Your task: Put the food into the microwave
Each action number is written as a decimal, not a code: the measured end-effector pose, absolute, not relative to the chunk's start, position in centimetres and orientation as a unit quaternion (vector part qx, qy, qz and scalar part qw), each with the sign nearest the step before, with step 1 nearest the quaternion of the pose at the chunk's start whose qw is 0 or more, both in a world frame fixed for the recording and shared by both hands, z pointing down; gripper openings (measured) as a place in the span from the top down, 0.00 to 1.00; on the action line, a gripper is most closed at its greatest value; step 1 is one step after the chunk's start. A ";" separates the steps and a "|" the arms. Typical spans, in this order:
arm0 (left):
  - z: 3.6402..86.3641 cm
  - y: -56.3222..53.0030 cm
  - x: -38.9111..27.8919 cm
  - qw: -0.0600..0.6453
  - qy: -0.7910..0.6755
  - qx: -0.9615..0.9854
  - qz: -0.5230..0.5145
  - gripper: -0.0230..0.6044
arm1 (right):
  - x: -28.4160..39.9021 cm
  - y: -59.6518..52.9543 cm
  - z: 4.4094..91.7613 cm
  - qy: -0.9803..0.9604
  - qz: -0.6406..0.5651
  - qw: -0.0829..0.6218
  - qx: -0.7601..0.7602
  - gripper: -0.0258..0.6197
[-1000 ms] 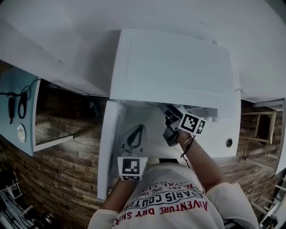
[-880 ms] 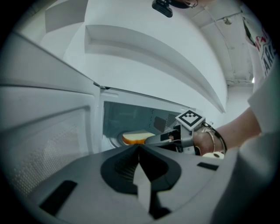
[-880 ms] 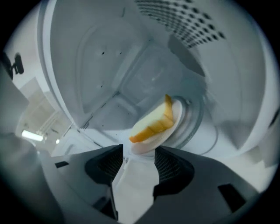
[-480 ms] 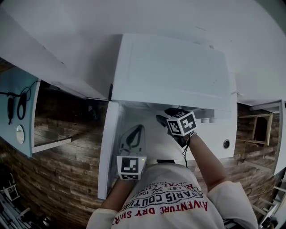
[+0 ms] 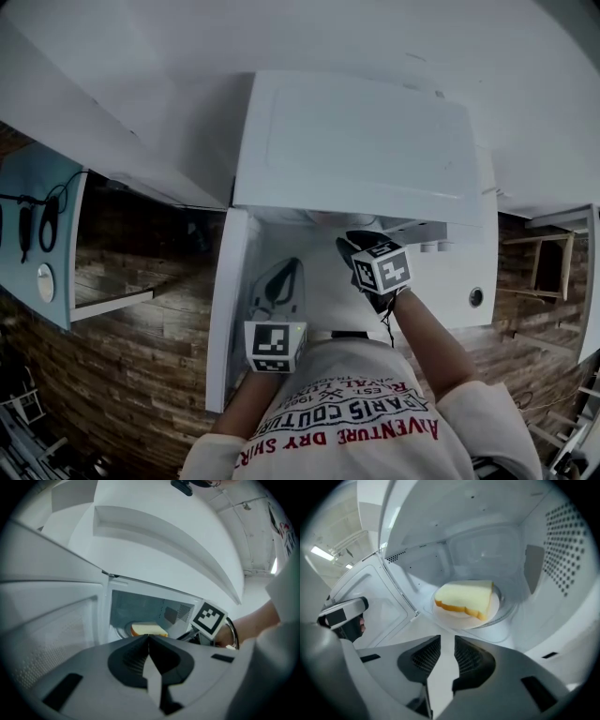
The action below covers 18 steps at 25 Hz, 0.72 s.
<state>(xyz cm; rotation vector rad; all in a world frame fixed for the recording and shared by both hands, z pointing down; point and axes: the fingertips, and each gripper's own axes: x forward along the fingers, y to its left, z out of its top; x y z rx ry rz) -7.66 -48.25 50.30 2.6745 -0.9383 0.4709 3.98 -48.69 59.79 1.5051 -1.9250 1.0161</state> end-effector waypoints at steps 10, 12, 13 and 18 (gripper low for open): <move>47.3 -48.0 -5.5 0.104 -0.316 0.931 0.148 0.95 | 5.3 -45.4 52.1 -0.694 0.270 0.138 0.653 0.93; 46.3 -48.0 -4.9 0.095 -0.314 0.934 0.141 0.95 | 5.8 -45.0 50.0 -0.696 0.245 0.119 0.664 0.93; 45.8 -48.0 -4.6 0.089 -0.314 0.935 0.138 0.95 | 6.0 -44.8 48.9 -0.697 0.232 0.108 0.669 0.94; 42.3 -48.4 -3.4 0.055 -0.314 0.941 0.109 0.95 | 6.5 -44.2 42.9 -0.714 0.158 0.059 0.680 0.94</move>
